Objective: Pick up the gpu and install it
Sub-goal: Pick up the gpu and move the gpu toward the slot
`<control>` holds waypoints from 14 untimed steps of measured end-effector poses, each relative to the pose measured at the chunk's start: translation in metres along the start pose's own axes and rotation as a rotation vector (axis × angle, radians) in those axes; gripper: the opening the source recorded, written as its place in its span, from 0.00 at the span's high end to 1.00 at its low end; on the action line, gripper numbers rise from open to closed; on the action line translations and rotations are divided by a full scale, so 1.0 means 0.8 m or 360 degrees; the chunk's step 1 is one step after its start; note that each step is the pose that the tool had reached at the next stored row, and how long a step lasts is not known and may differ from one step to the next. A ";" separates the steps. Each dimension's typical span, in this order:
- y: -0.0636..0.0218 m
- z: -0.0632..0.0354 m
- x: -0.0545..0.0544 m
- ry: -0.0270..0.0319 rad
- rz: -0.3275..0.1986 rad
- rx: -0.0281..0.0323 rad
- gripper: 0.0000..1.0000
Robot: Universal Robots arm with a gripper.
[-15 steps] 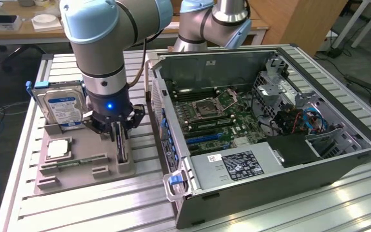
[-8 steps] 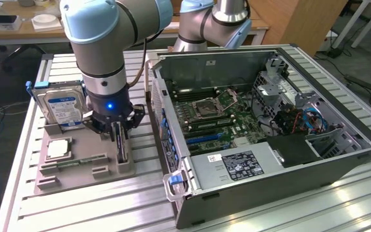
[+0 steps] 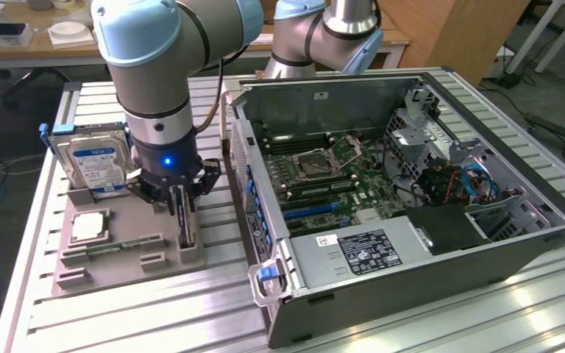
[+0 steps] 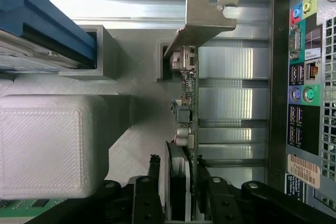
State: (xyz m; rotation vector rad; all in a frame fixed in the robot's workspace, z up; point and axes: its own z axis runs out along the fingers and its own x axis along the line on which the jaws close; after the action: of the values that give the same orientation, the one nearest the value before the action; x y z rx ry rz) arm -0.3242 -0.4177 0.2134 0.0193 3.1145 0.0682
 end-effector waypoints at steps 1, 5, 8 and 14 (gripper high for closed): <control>0.000 0.000 0.000 0.00000 0.0000 0.00000 0.62; 0.000 0.000 0.000 0.00000 0.0000 0.00000 0.69; 0.000 0.000 0.000 0.00000 0.0000 0.00000 0.69; 0.000 0.000 0.000 0.00001 0.0000 0.00000 0.71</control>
State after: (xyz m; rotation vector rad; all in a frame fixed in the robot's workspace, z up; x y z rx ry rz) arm -0.3242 -0.4177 0.2134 0.0193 3.1146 0.0682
